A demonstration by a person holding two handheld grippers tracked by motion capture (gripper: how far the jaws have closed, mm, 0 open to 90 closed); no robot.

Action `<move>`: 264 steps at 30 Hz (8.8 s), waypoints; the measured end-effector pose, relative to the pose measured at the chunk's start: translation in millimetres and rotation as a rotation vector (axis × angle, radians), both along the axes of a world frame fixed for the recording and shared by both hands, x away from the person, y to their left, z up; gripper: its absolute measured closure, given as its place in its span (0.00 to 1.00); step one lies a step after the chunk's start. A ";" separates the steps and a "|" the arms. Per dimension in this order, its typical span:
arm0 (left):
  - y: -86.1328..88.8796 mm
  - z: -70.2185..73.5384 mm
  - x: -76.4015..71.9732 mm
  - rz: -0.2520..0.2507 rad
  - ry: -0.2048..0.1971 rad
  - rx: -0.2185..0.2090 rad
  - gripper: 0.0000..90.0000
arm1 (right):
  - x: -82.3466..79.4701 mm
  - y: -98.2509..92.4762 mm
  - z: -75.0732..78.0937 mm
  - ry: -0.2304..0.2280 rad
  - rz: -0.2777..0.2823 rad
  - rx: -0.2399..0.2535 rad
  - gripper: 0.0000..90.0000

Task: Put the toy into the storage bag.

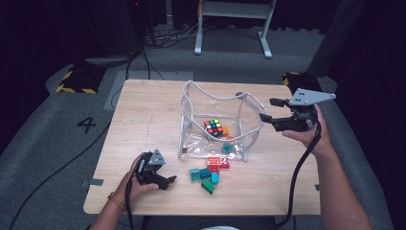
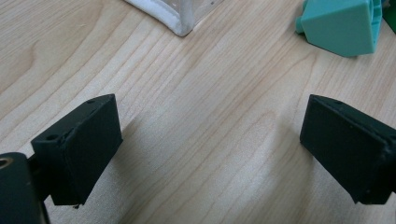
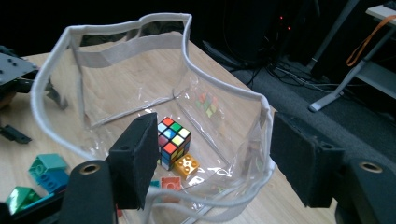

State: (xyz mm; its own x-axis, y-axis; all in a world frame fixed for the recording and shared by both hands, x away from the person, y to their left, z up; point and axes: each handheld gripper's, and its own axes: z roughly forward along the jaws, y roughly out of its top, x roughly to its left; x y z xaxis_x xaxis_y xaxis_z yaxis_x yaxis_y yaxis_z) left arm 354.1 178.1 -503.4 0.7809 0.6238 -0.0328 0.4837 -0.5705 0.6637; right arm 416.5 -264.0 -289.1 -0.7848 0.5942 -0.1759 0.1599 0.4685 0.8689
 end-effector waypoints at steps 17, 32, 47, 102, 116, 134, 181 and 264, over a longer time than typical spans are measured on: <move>0.0 0.0 0.0 0.001 0.000 -0.001 0.06 | -42.0 -32.2 -43.1 -0.001 -0.034 -0.006 0.37; 0.0 0.0 0.0 0.000 0.000 -0.001 0.06 | -53.2 -35.9 -97.2 0.061 0.002 0.016 0.38; 0.0 0.0 0.0 0.000 0.000 -0.001 0.06 | -55.0 1.7 -156.1 0.135 0.139 0.013 0.50; 0.3 0.0 0.1 -0.004 0.000 -0.001 0.06 | -29.1 58.7 -203.0 0.226 0.236 -0.103 0.65; 0.5 -0.3 -0.3 -0.003 0.004 -0.005 0.06 | -39.5 7.4 -182.5 0.186 0.157 -0.062 0.65; 0.6 -0.2 -0.1 -0.005 0.001 -0.004 0.06 | -16.3 -53.8 -149.3 0.119 -0.016 0.029 0.65; 0.5 -0.3 -0.3 -0.002 0.003 -0.005 0.06 | 53.4 5.8 -17.9 0.018 0.073 0.038 0.65; 0.5 -0.3 -0.3 -0.002 0.002 -0.005 0.06 | 31.8 31.3 -17.3 0.085 0.081 -0.051 0.36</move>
